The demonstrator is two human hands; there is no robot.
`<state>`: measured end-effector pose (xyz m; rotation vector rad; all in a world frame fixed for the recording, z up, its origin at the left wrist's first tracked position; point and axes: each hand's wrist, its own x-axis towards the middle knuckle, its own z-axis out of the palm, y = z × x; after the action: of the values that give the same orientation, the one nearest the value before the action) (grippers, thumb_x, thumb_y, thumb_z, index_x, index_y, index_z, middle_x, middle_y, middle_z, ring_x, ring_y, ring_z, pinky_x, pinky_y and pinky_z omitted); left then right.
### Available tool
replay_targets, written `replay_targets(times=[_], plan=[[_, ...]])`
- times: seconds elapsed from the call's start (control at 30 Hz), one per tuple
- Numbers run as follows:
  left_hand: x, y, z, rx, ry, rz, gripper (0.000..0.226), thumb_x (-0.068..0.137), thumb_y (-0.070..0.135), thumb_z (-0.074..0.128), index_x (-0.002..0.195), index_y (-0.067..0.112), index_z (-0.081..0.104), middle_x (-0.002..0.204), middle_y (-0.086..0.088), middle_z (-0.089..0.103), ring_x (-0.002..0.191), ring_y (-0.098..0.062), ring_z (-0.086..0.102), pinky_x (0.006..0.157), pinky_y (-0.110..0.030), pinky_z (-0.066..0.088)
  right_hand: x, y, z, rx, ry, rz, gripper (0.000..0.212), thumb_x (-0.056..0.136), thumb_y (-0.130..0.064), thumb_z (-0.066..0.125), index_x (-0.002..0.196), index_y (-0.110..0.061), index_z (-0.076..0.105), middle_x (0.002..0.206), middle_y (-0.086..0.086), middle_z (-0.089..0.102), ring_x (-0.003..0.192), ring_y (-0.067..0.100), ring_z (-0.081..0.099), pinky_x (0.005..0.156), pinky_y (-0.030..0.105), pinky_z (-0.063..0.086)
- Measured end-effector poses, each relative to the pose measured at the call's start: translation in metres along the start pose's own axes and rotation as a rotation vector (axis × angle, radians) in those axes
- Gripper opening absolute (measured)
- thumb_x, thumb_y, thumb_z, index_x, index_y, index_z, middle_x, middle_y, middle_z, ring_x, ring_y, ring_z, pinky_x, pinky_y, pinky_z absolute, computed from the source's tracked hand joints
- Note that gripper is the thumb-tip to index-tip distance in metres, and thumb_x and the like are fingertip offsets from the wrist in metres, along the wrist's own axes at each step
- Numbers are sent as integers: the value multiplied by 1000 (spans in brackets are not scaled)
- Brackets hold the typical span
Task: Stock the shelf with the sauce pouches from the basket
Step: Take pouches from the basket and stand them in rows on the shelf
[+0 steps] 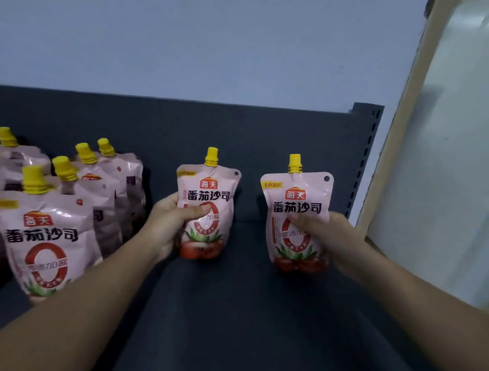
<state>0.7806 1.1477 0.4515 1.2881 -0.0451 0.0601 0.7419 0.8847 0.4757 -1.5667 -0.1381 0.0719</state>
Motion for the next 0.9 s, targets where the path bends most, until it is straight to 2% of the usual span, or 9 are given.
replay_targets(times=[0.1,0.2,0.3,0.37,0.47,0.57,0.63,0.77,0.9], plan=[[15,-3,0,14,17,39,25,72,-5,67,92,10,68,83,-5,77,74,-18,74,57,-25,57,26,4,-10,11,-42,0,27,65,-27,71,90,-15,70,89,2,77,79,14,74,56,22,57],[27,-4,-2,52,20,71,31,63,5,71,94,11,68,86,-4,77,77,-18,73,61,-25,58,48,13,-15,44,-67,7,29,65,-27,71,92,-14,70,86,0,77,79,13,73,55,21,56],[32,-7,-5,122,-2,71,31,65,9,72,95,14,68,89,-2,77,81,-16,73,64,-25,57,64,20,-18,43,-83,-2,33,63,-29,71,94,-17,70,91,-1,77,84,13,73,61,24,57],[30,-11,-8,319,5,113,36,70,9,75,102,19,62,94,2,76,86,-12,72,68,-22,56,72,24,-19,14,-110,-34,33,63,-29,71,95,-19,70,93,-2,76,87,12,72,64,23,57],[23,-14,-14,821,54,190,70,64,22,86,118,21,42,108,14,61,98,-2,61,80,-19,51,79,31,-22,-9,-146,-71,34,64,-27,72,97,-19,70,95,-2,76,88,13,72,64,21,58],[16,-14,-14,916,123,132,80,55,25,90,114,23,35,99,22,52,90,4,53,67,-8,44,82,35,-27,-71,-200,-55,35,64,-26,73,98,-20,69,94,-6,76,88,10,72,63,17,56],[16,-17,-13,927,198,119,74,56,23,90,110,20,39,96,19,55,88,0,55,67,-12,43,80,35,-32,-124,-235,-37,37,61,-25,75,97,-24,67,92,-12,76,87,4,71,62,13,54],[21,-22,-3,945,292,121,68,62,21,87,113,14,42,111,3,59,96,-13,54,77,-26,44,71,40,-42,-262,-225,-52,48,57,-26,79,102,-31,61,95,-17,73,89,-4,67,63,8,51],[28,-23,-1,940,330,112,71,65,19,85,120,10,43,123,-5,60,108,-21,56,80,-28,43,67,43,-42,-299,-160,-60,40,67,-16,79,97,-36,61,92,-19,72,85,-10,65,61,4,49]])
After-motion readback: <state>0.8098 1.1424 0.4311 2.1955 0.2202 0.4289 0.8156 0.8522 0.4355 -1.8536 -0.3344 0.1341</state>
